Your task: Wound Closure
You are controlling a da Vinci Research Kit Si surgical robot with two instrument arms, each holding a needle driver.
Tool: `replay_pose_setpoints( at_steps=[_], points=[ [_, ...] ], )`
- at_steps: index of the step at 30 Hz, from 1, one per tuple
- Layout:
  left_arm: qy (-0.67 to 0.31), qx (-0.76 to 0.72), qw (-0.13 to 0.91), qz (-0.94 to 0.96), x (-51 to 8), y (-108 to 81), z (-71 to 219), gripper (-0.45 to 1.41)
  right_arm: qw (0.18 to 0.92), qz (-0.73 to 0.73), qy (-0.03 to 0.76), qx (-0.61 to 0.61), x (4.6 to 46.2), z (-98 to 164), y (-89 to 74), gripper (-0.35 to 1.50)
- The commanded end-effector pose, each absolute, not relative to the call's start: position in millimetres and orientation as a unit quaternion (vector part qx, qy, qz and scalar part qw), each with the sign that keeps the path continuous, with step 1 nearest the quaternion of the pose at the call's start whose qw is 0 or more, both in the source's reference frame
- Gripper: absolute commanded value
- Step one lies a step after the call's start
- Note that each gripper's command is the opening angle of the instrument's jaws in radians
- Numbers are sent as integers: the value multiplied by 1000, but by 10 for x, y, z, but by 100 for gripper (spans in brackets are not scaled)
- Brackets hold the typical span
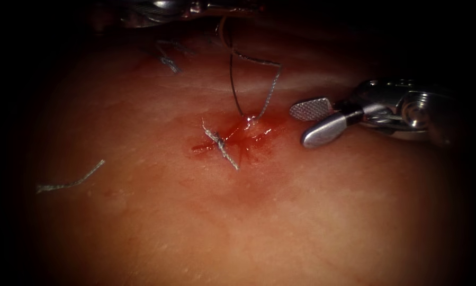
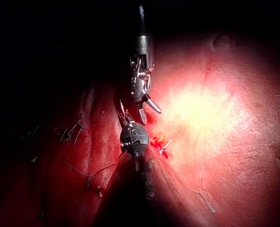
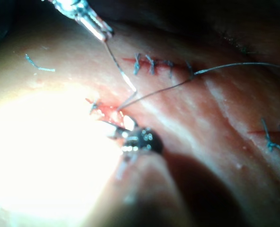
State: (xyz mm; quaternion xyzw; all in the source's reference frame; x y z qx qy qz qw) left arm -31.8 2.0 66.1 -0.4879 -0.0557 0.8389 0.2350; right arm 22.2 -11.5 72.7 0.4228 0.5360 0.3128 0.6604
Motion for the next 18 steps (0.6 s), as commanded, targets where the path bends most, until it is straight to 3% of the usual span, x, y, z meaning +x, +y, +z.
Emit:
replay_pose_setpoints(
  at_steps=[1, 18],
  points=[
    [-53, -487, 235, 839, -322, 21, 665, -45, 658, 314, 537, 424, 230, 727, -118, 113],
    [-23, -492, 236, 838, -330, 80, 647, -45, 643, 314, 550, 431, 257, 702, -134, 99]
  ],
)
